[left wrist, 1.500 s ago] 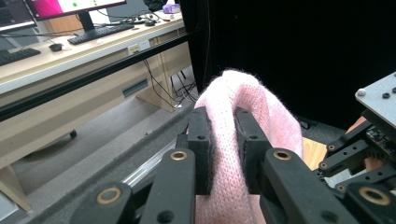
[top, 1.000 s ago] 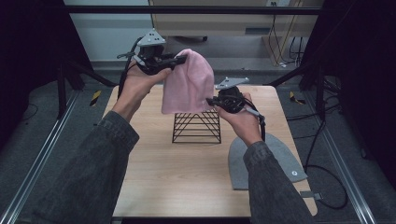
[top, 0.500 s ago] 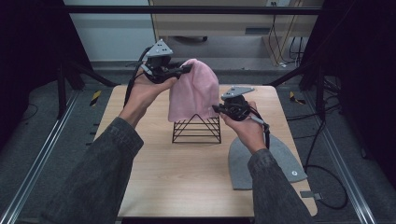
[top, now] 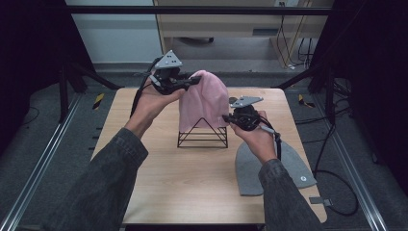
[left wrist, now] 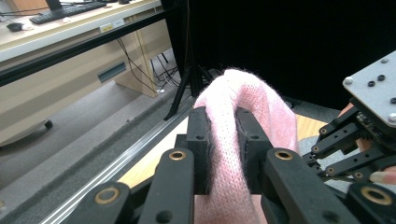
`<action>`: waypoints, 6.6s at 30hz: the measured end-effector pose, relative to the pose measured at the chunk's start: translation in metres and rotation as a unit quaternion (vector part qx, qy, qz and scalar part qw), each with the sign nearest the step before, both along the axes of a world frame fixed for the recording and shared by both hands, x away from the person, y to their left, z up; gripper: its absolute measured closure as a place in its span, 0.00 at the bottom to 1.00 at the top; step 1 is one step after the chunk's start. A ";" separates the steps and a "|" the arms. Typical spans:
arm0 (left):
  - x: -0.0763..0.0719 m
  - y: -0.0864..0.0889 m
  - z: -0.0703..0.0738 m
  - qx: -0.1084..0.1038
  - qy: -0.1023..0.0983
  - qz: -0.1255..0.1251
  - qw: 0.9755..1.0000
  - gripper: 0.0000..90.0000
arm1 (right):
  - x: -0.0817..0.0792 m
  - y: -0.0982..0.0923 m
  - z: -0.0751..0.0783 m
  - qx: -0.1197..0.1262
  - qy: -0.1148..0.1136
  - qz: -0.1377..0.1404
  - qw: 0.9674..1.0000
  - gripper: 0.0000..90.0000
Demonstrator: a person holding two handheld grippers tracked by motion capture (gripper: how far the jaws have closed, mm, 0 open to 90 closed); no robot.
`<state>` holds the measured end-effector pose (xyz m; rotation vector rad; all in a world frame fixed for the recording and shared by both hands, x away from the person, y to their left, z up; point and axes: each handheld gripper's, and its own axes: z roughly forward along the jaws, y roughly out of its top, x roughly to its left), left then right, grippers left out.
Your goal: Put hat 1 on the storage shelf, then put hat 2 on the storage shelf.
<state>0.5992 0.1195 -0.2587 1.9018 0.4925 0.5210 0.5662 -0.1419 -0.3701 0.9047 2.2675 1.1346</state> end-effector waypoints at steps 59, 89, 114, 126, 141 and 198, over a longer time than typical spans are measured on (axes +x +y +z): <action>-0.037 0.018 -0.088 0.018 0.068 0.001 0.997 0.49 | -0.022 -0.135 -0.061 -0.028 0.094 -0.150 0.984 0.60; -0.119 0.090 -0.181 0.091 0.122 0.056 0.987 0.06 | 0.021 -0.167 -0.109 -0.031 0.170 -0.199 0.965 0.47; -0.121 0.103 -0.195 0.076 0.160 0.070 0.982 0.07 | -0.011 -0.155 -0.083 -0.038 0.152 -0.132 0.979 0.95; -0.118 0.106 -0.202 0.077 0.174 0.072 0.979 0.08 | -0.044 -0.136 -0.048 -0.009 0.097 -0.075 0.992 0.95; -0.122 0.099 -0.200 0.069 0.174 0.041 0.981 0.09 | -0.096 -0.105 0.019 0.018 0.026 0.011 0.999 0.96; -0.111 0.051 -0.112 0.009 0.111 -0.025 0.993 0.30 | -0.106 0.015 0.148 0.050 -0.084 0.142 0.985 0.96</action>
